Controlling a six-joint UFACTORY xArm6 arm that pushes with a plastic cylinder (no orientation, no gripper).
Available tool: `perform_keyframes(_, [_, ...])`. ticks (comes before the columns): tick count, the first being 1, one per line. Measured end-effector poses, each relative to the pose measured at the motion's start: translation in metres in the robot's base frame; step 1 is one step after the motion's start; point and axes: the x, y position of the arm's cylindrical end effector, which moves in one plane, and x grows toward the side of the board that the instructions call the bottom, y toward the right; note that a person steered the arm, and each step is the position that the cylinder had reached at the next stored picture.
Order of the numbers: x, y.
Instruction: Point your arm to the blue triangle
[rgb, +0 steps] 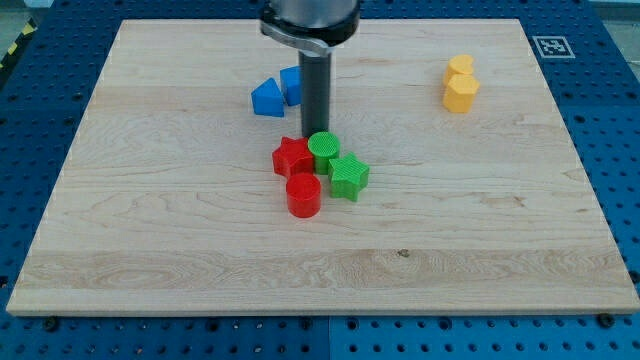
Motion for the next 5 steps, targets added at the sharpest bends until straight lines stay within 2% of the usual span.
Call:
perform_keyframes(2, [-0.010,-0.089])
perform_keyframes(3, [-0.026,-0.095])
perform_keyframes(5, [-0.071,-0.066])
